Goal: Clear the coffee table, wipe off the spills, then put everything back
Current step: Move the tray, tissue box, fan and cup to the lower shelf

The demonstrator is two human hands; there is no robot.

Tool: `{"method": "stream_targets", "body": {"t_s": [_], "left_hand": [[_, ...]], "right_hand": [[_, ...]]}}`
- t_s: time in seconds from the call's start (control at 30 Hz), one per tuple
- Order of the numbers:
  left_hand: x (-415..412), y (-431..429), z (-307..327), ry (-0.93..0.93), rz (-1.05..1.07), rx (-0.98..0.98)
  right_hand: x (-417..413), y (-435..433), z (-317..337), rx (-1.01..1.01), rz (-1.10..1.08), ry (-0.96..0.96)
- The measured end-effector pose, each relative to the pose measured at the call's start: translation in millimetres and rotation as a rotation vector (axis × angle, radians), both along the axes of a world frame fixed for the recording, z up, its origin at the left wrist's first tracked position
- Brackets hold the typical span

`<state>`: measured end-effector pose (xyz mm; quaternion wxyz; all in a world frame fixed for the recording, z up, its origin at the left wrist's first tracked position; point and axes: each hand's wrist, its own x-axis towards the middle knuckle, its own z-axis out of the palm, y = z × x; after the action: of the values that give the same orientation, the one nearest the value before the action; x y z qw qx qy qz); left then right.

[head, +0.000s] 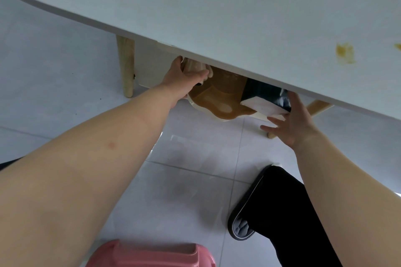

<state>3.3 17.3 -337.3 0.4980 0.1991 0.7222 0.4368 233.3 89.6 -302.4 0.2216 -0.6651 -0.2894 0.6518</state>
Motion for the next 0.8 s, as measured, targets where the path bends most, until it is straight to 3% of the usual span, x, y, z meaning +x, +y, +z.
{"method": "stream_targets", "body": {"t_s": [0.27,0.8], "left_hand": [[9,4,1,0.065,-0.04,0.058],[11,6,1,0.146,-0.053,-0.016]], "right_hand": [[-5,1,-1,0.082,0.025,0.071],[-11,1,4,0.12,0.078,-0.066]]}}
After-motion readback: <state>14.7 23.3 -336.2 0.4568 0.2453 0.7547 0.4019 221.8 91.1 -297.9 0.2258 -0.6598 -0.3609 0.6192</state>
